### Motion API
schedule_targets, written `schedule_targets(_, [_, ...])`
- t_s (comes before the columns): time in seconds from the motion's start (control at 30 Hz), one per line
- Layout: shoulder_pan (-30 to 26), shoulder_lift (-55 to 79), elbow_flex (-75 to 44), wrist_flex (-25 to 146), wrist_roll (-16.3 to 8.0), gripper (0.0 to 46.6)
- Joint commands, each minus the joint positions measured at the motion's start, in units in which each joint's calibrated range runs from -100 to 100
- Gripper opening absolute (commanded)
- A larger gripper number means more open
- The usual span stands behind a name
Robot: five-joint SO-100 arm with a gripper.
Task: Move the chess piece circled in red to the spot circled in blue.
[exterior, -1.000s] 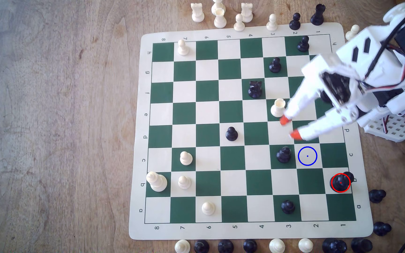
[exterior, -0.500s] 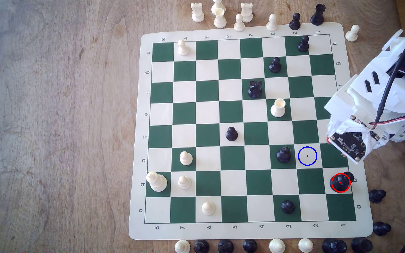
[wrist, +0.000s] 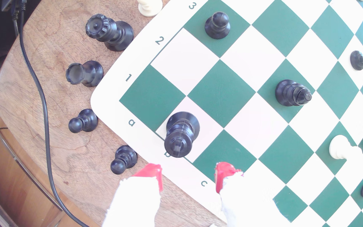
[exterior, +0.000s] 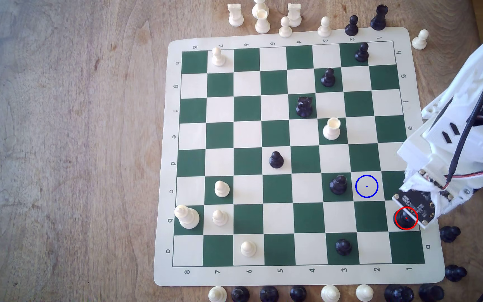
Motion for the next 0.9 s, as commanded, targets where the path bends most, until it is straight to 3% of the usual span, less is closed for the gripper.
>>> schedule_targets(0.0, [-1.21, 1.64, -0.99, -2.1, -0.49, 12.2])
schedule_targets(0.87, [-2.85, 4.86, 12.16, -15.21, -1.07, 12.1])
